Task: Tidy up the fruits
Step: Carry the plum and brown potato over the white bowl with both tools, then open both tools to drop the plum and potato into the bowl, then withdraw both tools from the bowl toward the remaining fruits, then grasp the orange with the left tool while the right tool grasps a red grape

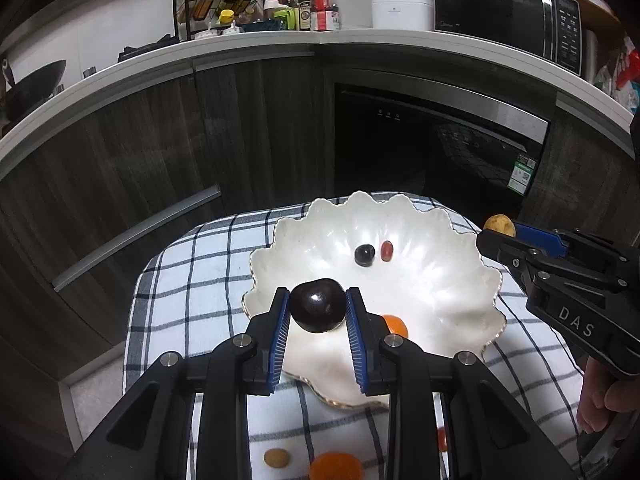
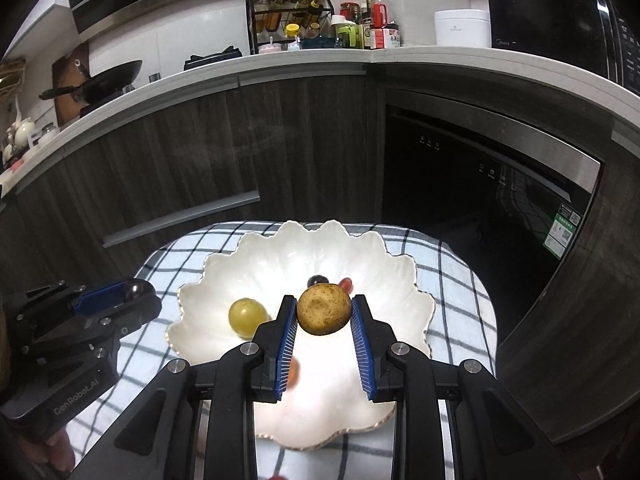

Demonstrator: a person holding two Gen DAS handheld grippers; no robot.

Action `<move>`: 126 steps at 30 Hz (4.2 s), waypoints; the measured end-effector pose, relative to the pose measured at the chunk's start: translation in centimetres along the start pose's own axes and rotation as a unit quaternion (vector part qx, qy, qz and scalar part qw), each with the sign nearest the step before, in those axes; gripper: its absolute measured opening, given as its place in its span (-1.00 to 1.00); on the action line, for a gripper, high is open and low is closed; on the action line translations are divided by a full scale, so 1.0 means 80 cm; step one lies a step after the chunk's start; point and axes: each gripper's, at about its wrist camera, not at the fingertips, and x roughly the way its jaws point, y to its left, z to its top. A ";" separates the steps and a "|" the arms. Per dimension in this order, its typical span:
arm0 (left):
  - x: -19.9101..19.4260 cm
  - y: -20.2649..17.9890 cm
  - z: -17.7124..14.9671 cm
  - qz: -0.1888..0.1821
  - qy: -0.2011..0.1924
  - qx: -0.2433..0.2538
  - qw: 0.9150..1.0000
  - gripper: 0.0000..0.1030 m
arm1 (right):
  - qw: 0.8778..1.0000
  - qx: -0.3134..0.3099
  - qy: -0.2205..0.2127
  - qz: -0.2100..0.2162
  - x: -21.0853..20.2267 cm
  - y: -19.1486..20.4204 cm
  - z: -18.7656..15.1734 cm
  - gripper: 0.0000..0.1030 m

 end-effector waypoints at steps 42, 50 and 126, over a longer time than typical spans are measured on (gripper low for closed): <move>0.077 0.023 0.001 0.037 0.032 -0.031 0.998 0.29 | 0.998 -0.011 0.065 -0.014 0.107 -0.013 0.003 -0.12; 0.067 0.032 0.004 0.054 0.020 -0.038 0.998 0.65 | 0.999 -0.011 0.043 -0.029 0.095 -0.015 0.008 0.38; -0.052 0.020 -0.113 0.057 0.008 -0.020 0.998 0.80 | 0.999 -0.008 0.037 -0.030 -0.032 0.038 -0.099 0.42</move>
